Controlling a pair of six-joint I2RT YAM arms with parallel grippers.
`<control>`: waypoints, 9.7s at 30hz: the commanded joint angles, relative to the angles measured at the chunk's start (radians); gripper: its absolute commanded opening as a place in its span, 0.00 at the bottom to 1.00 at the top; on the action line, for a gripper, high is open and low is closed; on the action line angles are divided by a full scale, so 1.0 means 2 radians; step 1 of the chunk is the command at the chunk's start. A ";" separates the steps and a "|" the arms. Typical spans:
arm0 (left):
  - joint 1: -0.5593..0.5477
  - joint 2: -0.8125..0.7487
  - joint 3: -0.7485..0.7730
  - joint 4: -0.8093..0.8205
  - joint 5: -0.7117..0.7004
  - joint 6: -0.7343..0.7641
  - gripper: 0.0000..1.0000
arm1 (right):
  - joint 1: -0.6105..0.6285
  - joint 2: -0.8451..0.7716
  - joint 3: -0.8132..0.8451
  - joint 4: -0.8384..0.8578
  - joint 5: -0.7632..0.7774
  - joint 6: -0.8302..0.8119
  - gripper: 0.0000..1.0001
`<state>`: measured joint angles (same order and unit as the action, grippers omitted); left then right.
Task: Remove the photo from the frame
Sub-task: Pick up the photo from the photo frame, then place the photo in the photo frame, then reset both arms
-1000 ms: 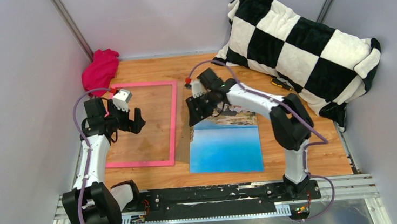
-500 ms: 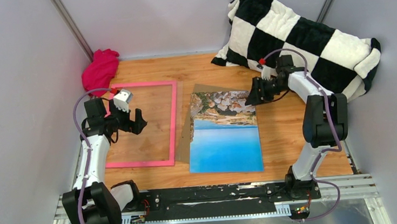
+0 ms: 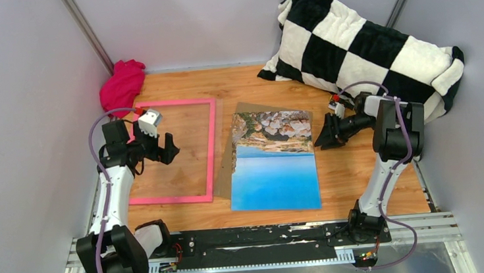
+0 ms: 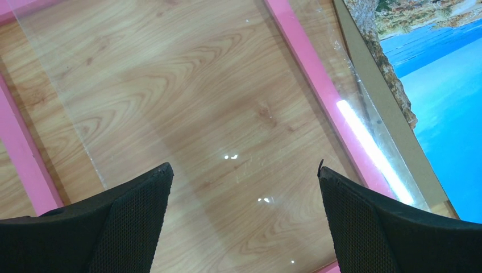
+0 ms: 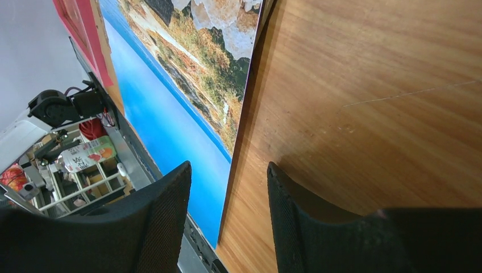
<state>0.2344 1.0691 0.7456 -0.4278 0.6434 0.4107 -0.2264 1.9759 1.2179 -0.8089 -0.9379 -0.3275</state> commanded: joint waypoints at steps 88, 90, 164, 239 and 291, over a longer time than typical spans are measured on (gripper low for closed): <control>0.003 0.000 -0.002 0.006 -0.026 0.003 1.00 | 0.112 0.102 0.030 0.054 -0.143 0.097 0.44; 0.004 0.000 -0.002 0.006 -0.026 0.003 1.00 | 0.111 0.100 0.029 0.061 -0.145 0.106 0.44; 0.004 -0.006 -0.007 0.009 -0.043 0.007 1.00 | 0.240 -0.174 0.093 0.721 -0.154 0.838 0.00; 0.004 -0.013 -0.010 0.011 -0.036 0.010 1.00 | 0.311 -0.092 0.058 0.114 0.269 0.212 0.89; -0.161 -0.105 0.064 -0.096 -0.132 0.027 1.00 | 0.268 -0.719 -0.129 0.098 0.383 -0.019 1.00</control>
<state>0.0433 0.8196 0.8772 -0.5877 0.4934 0.4747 0.3328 0.5903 0.9840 -0.5968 -0.1005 -0.3782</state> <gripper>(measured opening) 0.997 0.999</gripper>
